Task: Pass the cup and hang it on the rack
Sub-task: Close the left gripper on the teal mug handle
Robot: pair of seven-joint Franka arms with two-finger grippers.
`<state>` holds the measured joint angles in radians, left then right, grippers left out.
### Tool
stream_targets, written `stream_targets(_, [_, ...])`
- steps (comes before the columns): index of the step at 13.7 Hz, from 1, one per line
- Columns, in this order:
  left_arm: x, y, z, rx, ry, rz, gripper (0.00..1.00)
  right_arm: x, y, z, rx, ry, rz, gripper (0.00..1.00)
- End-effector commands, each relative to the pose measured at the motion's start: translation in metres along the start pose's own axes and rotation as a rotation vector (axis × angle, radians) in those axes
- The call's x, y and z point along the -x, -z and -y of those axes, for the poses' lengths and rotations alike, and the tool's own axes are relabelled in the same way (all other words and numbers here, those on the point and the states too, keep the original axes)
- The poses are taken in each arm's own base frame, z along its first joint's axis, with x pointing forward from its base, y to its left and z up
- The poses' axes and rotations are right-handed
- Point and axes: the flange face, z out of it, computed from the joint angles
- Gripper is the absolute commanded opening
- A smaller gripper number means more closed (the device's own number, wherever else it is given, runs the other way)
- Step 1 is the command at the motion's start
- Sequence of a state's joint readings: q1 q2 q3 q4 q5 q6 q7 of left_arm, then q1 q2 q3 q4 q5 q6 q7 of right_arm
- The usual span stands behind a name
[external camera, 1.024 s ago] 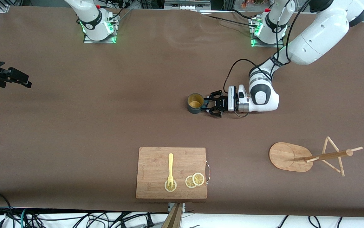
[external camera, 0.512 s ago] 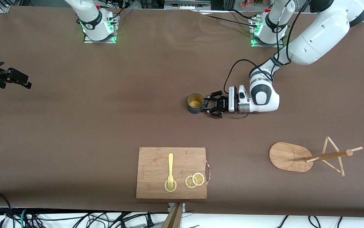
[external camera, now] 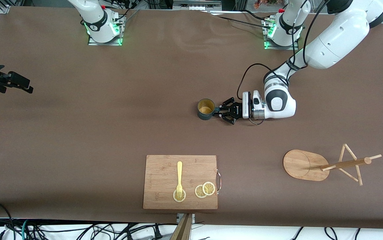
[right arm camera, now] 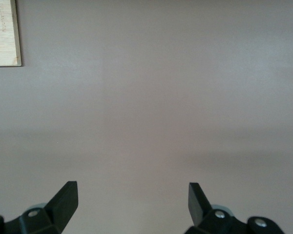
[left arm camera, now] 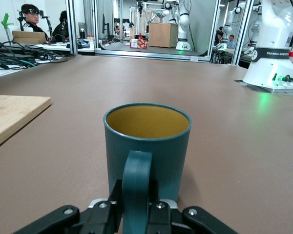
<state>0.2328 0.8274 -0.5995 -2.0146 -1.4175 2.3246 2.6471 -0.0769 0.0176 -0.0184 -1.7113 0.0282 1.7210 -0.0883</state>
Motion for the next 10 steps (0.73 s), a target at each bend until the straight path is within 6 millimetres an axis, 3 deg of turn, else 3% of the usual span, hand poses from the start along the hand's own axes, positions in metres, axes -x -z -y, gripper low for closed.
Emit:
stream_targets(1, [0.002, 0.003, 0.002, -0.028, -0.046, -0.01, 0.05, -0.001, 0.005, -0.001, -0.016, 0.004, 0.003, 1.0])
stream_targets(2, [0.003, 0.003, 0.001, -0.026, -0.046, -0.008, 0.0, -0.001, 0.004, -0.002, -0.017, 0.002, 0.004, 1.0])
stream_targets(4, [0.006, 0.003, -0.005, -0.018, -0.047, -0.007, 0.0, 0.001, 0.006, -0.001, -0.019, 0.004, 0.007, 1.0])
stream_targets(7, [0.006, 0.026, -0.002, -0.045, -0.04, -0.003, 0.0, 0.004, 0.005, -0.001, -0.021, 0.003, 0.033, 1.0])
stream_targets(10, [-0.004, 0.063, -0.008, -0.076, -0.001, 0.006, 0.0, 0.008, 0.011, 0.001, -0.025, 0.005, 0.053, 1.0])
